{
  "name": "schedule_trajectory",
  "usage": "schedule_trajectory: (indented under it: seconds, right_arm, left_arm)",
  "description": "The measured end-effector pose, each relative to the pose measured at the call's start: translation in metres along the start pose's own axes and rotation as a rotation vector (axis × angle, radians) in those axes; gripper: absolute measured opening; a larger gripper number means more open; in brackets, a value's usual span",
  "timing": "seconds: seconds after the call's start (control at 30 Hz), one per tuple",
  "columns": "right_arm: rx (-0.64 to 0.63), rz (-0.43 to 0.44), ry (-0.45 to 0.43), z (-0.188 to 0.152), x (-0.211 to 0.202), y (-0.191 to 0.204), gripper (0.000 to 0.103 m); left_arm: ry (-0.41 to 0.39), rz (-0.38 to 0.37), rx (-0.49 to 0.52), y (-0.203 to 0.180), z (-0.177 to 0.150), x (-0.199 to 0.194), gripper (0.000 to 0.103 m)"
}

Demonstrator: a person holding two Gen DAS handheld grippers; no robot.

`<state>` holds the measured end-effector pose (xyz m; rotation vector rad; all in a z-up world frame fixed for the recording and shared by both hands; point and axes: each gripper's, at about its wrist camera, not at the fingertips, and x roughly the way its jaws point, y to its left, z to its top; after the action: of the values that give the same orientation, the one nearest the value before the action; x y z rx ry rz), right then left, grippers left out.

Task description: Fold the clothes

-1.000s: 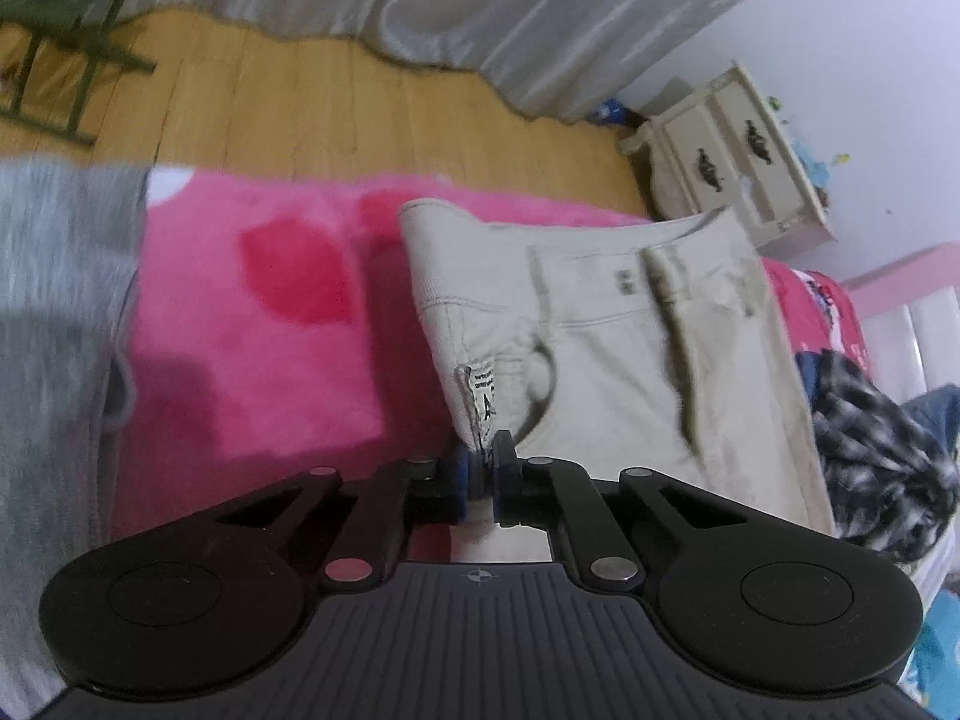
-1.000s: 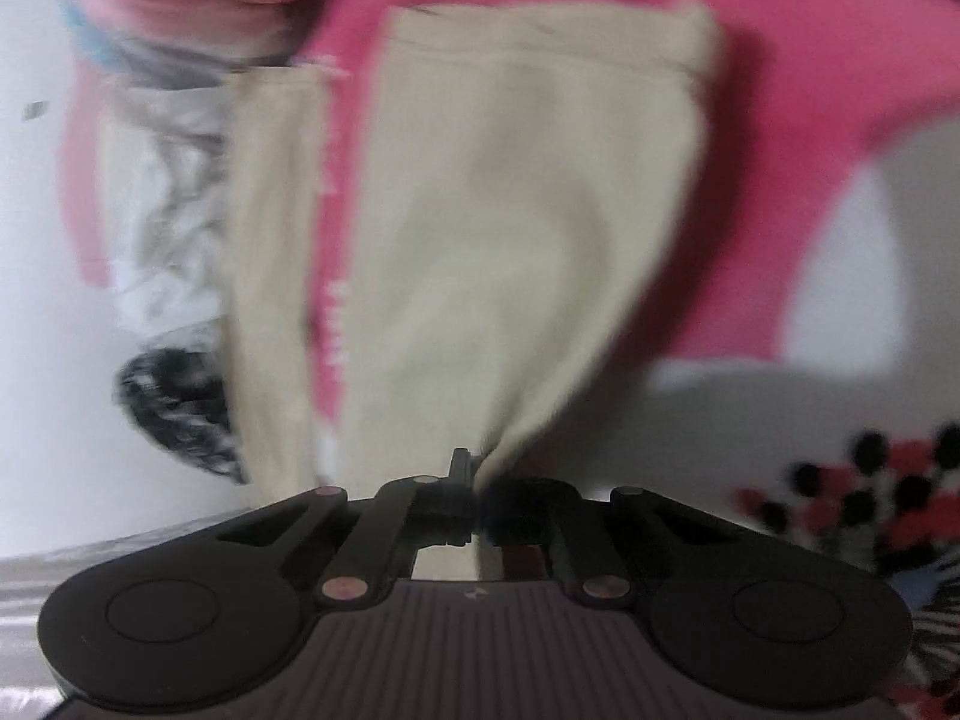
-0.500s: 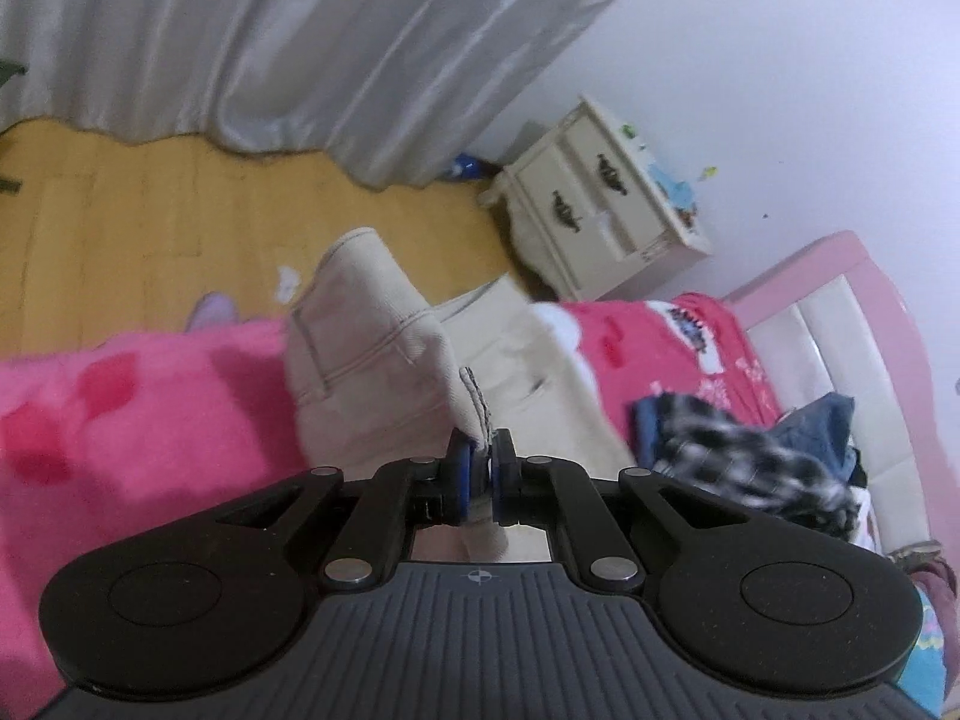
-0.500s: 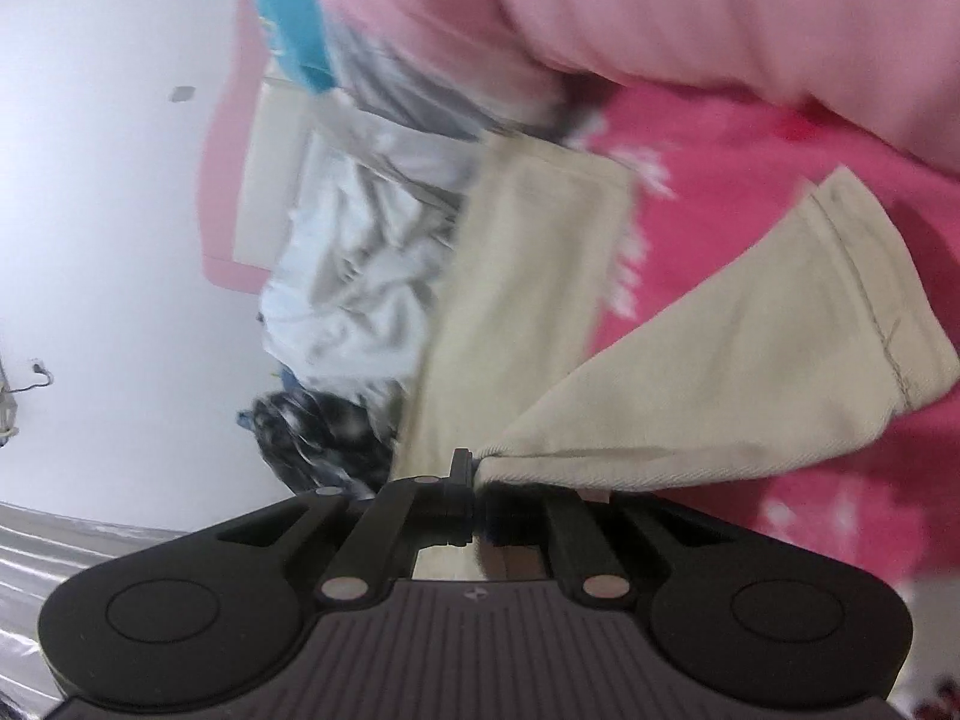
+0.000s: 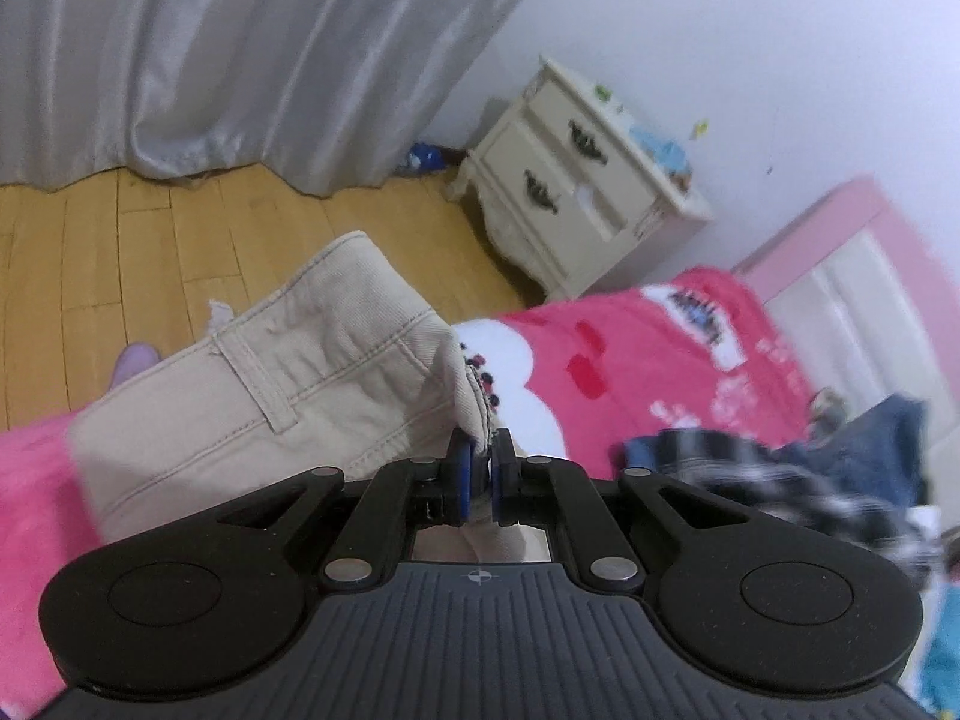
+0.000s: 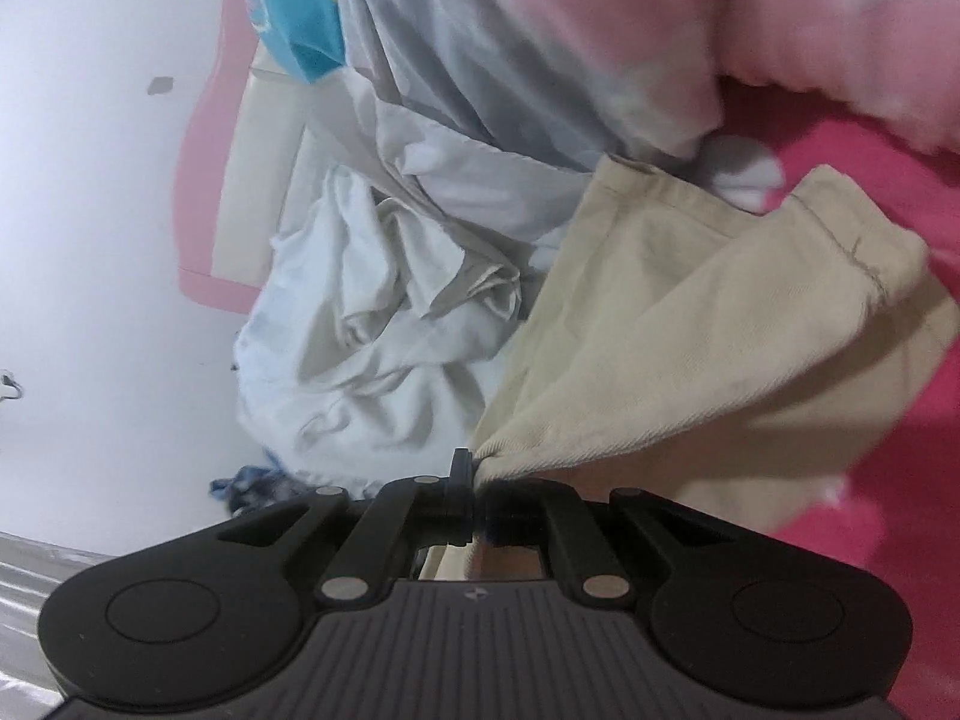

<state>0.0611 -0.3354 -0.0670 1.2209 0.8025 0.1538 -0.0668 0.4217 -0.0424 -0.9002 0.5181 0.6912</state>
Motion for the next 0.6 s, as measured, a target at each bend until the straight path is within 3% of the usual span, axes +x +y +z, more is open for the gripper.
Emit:
schedule_trajectory:
  seconds: [0.1, 0.13, 0.2, 0.23, 0.3, 0.4, 0.53, 0.6]
  right_arm:
    - [0.034, -0.046, 0.024, 0.017, 0.045, -0.007, 0.008]
    - [0.064, -0.05, 0.049, 0.023, 0.061, -0.013, 0.009]
    - [0.159, -0.074, 0.107, 0.036, 0.087, -0.028, 0.025]
    - [0.183, -0.062, 0.112, 0.04, 0.091, -0.03, 0.028]
    - [0.197, -0.011, 0.123, 0.048, 0.095, -0.028, 0.051]
    - [0.214, 0.062, 0.141, 0.058, 0.1, -0.028, 0.072]
    - [0.371, 0.092, 0.127, 0.064, 0.106, -0.053, 0.073]
    - [0.378, 0.124, 0.137, 0.062, 0.1, -0.054, 0.077]
  left_arm:
    - [0.057, 0.048, 0.035, -0.009, -0.001, 0.041, 0.007]
    - [0.083, 0.057, 0.033, -0.01, -0.001, 0.05, 0.013]
    - [0.14, 0.054, 0.014, -0.011, 0.002, 0.063, 0.022]
    - [0.15, 0.042, -0.002, -0.012, 0.005, 0.064, 0.027]
    - [0.147, -0.013, -0.055, -0.01, 0.013, 0.062, 0.031]
    - [0.1, -0.048, -0.101, -0.009, 0.026, 0.058, 0.035]
    - [0.08, -0.004, -0.1, 0.001, 0.03, 0.042, 0.036]
    - [0.077, 0.003, -0.081, 0.007, 0.03, 0.028, 0.038]
